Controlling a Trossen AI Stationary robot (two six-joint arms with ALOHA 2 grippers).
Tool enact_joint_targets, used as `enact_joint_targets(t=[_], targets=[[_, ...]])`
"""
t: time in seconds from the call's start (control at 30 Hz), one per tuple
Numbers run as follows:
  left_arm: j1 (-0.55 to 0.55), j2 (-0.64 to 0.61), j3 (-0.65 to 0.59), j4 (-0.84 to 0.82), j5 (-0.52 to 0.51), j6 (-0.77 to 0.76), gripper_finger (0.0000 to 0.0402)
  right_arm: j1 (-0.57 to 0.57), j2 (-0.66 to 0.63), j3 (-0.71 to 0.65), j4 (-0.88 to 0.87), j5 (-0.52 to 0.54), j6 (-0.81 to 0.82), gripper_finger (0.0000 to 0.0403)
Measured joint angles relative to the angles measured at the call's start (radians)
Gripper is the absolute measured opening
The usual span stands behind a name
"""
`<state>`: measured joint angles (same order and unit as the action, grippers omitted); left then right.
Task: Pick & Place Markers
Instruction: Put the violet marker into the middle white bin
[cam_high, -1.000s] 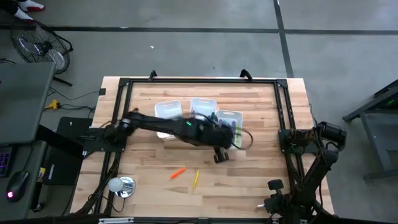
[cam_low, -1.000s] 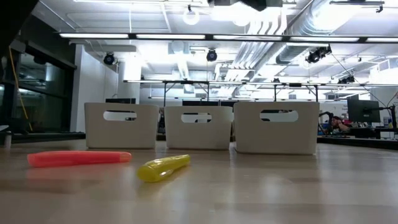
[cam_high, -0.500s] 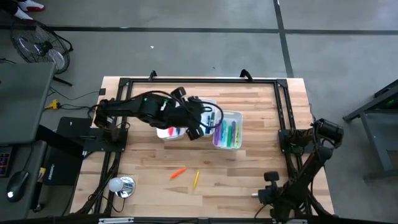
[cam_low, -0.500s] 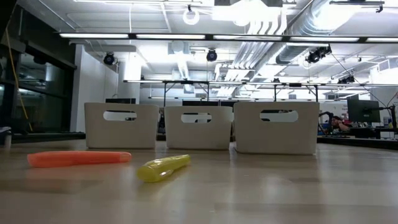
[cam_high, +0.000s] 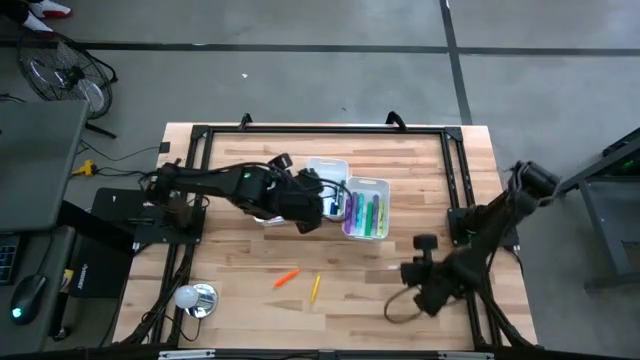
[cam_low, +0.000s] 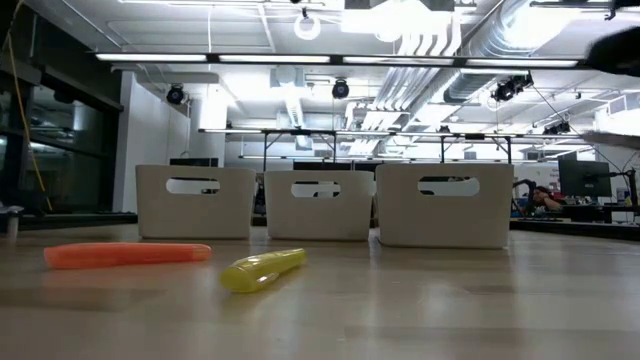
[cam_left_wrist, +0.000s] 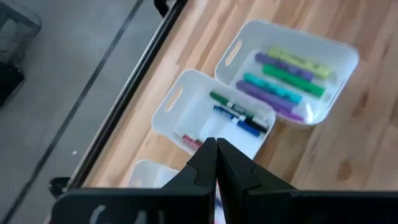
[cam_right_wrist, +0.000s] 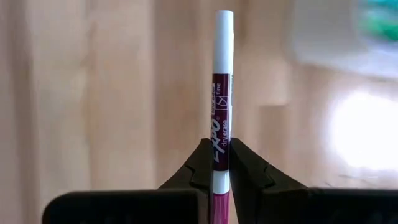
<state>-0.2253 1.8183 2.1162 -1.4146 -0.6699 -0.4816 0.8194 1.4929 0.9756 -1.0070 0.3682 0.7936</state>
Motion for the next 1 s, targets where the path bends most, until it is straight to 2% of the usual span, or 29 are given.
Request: enact_joint_targets(t=[0.1, 0.27, 0.37, 0.47, 0.6, 0.77, 1.0], targets=[[-0.018, -0.074, -0.133, 0.021, -0.017, -0.079, 0.0001, -0.1, -0.081, -0.001, -0.009, -0.006, -0.082, 0.0021], [-0.055, -0.253, -0.411, 0.122, -0.066, -0.238, 0.0001, -0.319, -0.172, 0.001, 0.098, -0.061, -0.186, 0.002], [-0.08, -0.362, -0.547, 0.24, -0.089, -0.291, 0.0001, -0.456, -0.192, 0.002, 0.248, -0.106, -0.233, 0.002], [-0.103, -0.431, -0.653, 0.286, -0.093, -0.322, 0.0001, -0.586, -0.186, 0.002, 0.444, -0.174, -0.261, 0.002], [-0.111, -0.477, -0.715, 0.315, -0.126, -0.368, 0.0001, -0.755, -0.156, 0.003, 0.695, -0.263, -0.222, 0.002], [-0.123, -0.495, -0.724, 0.326, -0.137, -0.381, 0.0001, -0.924, -0.073, 0.003, 0.904, -0.342, -0.083, 0.002], [-0.122, -0.492, -0.725, 0.373, -0.181, -0.388, 0.0001, -0.99, 0.092, 0.003, 1.137, -0.376, 0.118, 0.002]])
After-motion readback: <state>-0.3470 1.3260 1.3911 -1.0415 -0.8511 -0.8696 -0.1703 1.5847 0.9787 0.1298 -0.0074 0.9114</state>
